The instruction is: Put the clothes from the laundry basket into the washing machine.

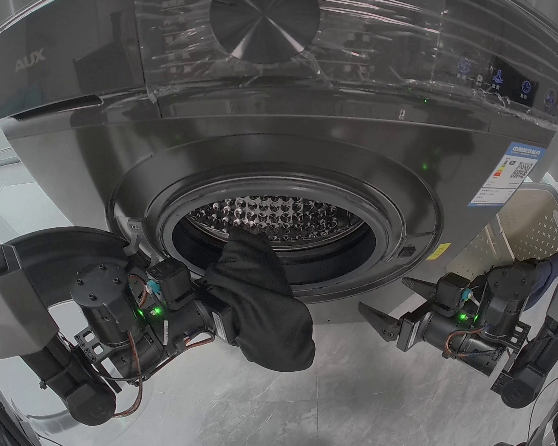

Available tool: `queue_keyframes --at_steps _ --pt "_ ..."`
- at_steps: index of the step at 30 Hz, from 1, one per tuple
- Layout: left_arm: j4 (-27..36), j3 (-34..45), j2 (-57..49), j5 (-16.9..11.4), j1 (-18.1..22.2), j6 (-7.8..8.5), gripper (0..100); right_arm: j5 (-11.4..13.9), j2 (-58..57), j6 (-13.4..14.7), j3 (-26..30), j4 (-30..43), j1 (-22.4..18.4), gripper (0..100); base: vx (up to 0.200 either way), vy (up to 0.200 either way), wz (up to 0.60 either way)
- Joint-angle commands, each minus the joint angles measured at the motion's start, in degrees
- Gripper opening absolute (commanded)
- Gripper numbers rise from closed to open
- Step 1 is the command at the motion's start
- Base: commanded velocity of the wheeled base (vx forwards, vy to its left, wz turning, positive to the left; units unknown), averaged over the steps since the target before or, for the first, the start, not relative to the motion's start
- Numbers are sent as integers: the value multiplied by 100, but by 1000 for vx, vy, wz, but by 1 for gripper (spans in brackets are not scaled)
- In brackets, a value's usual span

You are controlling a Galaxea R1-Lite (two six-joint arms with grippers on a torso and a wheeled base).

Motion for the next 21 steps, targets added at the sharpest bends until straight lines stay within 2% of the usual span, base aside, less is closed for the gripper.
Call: queue_keyframes --at_steps 1,2,5,8,12,15,21 --pt "-1 80 -18 5 -150 -28 0 46 -149 -24 250 -12 230 100 0 0 0" --pt "-1 44 -18 5 -246 -81 0 64 -254 -51 461 -12 388 100 0 0 0" --pt "8 -79 211 -12 -422 -28 0 169 -290 -68 830 -29 731 100 0 0 0" --pt "8 -158 492 5 -554 -2 0 152 -298 -59 892 -38 863 100 0 0 0" --pt "8 -536 861 49 -536 -72 0 143 -298 -59 901 -29 942 100 0 0 0" --pt "8 -1397 1441 331 -396 -98 0 134 -290 -51 918 -29 986 100 0 0 0" --pt "43 -3032 2285 480 0 -90 0 125 -281 -33 927 -21 1065 100 0 0 0"
